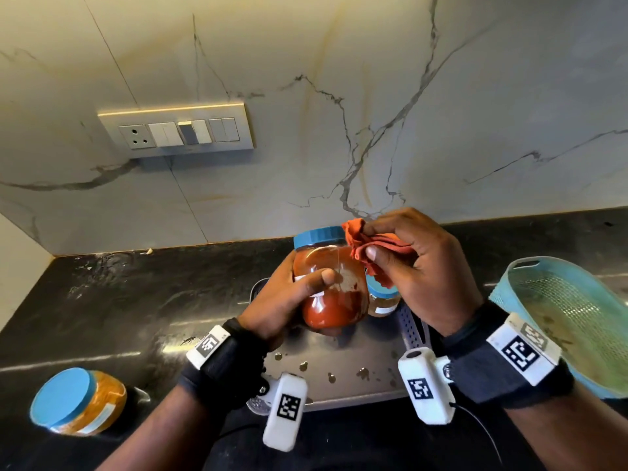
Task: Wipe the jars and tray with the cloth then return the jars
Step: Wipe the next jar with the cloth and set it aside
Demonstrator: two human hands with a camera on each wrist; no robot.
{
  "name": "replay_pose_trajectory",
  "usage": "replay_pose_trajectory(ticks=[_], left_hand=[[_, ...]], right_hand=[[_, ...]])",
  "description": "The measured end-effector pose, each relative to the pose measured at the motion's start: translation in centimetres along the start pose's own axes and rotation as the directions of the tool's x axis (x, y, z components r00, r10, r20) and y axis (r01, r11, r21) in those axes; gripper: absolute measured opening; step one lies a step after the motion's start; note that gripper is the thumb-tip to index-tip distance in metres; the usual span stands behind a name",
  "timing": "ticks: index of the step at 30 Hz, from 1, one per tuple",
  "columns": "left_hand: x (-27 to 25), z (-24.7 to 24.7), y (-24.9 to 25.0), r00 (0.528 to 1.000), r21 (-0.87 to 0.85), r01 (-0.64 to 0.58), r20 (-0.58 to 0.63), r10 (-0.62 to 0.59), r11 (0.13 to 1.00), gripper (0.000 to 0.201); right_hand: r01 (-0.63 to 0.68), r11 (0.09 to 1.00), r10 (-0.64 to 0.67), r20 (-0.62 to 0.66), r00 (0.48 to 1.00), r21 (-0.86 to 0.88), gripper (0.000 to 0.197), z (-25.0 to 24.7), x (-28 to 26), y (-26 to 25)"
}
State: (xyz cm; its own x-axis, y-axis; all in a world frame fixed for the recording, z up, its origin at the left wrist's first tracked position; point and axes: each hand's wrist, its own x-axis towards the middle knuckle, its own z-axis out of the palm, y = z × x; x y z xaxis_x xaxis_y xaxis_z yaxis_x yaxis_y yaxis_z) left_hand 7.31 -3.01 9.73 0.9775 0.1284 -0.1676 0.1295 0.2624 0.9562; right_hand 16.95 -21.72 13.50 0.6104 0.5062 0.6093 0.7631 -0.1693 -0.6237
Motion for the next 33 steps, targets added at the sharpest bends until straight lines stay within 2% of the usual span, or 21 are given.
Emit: replay_pose_trajectory(ticks=[3,7,10,13,15,17,20,23,24,27,28,30,33], left_hand=[[-0.2,0.1,0.2,0.999,-0.071,0.004,0.045,-0.001,0.997,0.067],[-0.7,-0.4,0.8,0.995,-0.209,0.094,0.032,-0.089,0.973,0.053],[-0.8,-0.9,0.9,0.996,-0.176,0.071,0.057,-0.062,0.982,0.046],[-0.8,-0.8,0.9,0.996,-0.172,0.009,0.090,0.007,0.985,0.085],[-0.7,-0.5,0.9,0.996,-0.178,-0.022,0.086,0.037,0.984,0.090],[-0.4,-0.1,0.8,0.995,-0.177,-0.058,0.071,0.072,0.983,0.084],[-0.2,0.3,0.8,0.995,-0.176,-0.097,-0.008,0.098,0.980,0.076],[-0.1,0.0,1.1,0.994,-0.162,-0.109,-0.017,0.107,0.981,0.046],[-0.1,-0.2,1.2,0.994,-0.155,-0.107,-0.031,0.103,0.982,0.042],[0.0,-0.8,1.2,0.991,-0.152,-0.088,-0.109,0.072,0.984,0.065],[0.0,-0.8,1.1,0.991,-0.153,-0.086,-0.114,0.069,0.985,0.066],[0.0,-0.6,1.0,0.992,-0.143,-0.088,-0.101,0.074,0.986,0.052],[0.0,-0.1,0.9,0.988,-0.091,-0.092,-0.135,0.080,0.992,0.051]], right_hand=[[0.002,1.000,-0.003,0.046,0.999,0.023,0.021,0.8,0.4,0.1],[-0.059,0.994,0.059,0.006,0.998,0.087,0.020,1.0,0.4,0.3],[-0.041,0.996,0.040,0.020,0.999,0.076,0.021,1.0,0.4,0.5],[-0.014,0.998,0.013,0.023,1.000,0.056,0.022,0.9,0.4,0.5],[0.008,0.998,-0.009,0.013,1.000,0.061,0.021,0.8,0.3,0.1],[0.063,0.997,-0.065,0.024,0.998,0.049,0.019,0.8,0.3,-0.4],[0.156,0.986,-0.151,0.063,0.986,-0.068,0.019,1.1,0.2,-1.4],[0.289,0.942,-0.260,0.177,0.949,-0.169,0.017,1.6,-1.1,-2.4],[0.340,0.918,-0.296,0.218,0.930,-0.205,0.017,1.9,-1.9,-2.6],[0.446,0.850,-0.355,0.323,0.877,-0.279,0.022,2.4,-3.1,-2.6],[0.461,0.840,-0.364,0.334,0.870,-0.286,0.022,2.3,-3.0,-2.5],[0.423,0.866,-0.352,0.279,0.894,-0.266,0.020,2.2,-2.1,-2.2],[0.221,0.961,-0.207,0.097,0.974,-0.165,0.019,1.9,0.2,-1.5]])
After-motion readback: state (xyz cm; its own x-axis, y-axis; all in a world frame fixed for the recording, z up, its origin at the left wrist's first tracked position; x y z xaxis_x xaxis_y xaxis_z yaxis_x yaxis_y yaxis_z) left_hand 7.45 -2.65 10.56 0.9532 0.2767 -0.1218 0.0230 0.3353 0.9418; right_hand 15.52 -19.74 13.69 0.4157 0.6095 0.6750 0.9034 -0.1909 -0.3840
